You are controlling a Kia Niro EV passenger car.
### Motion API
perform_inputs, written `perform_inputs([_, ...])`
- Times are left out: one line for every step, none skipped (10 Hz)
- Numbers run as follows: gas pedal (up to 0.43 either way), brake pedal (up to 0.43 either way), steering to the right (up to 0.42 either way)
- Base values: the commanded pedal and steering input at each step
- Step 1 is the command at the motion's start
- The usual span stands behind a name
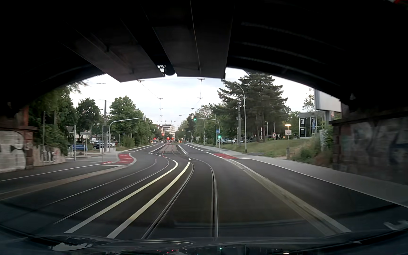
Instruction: Follow the waypoints while adhering to traffic rules and regulations
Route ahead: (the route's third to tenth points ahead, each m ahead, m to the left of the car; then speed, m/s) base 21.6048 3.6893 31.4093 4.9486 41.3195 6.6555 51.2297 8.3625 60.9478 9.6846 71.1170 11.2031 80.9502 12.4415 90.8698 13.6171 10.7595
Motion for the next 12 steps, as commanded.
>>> perform_inputs([0.110,0.000,-0.004])
perform_inputs([0.110,0.000,-0.004])
perform_inputs([0.110,0.000,-0.005])
perform_inputs([0.110,0.000,-0.006])
perform_inputs([0.110,0.000,-0.007])
perform_inputs([0.110,0.000,-0.008])
perform_inputs([0.110,0.000,-0.008])
perform_inputs([0.110,0.000,-0.009])
perform_inputs([0.110,0.000,-0.011])
perform_inputs([0.110,0.000,-0.014])
perform_inputs([0.110,0.000,-0.016])
perform_inputs([0.110,0.000,-0.017])
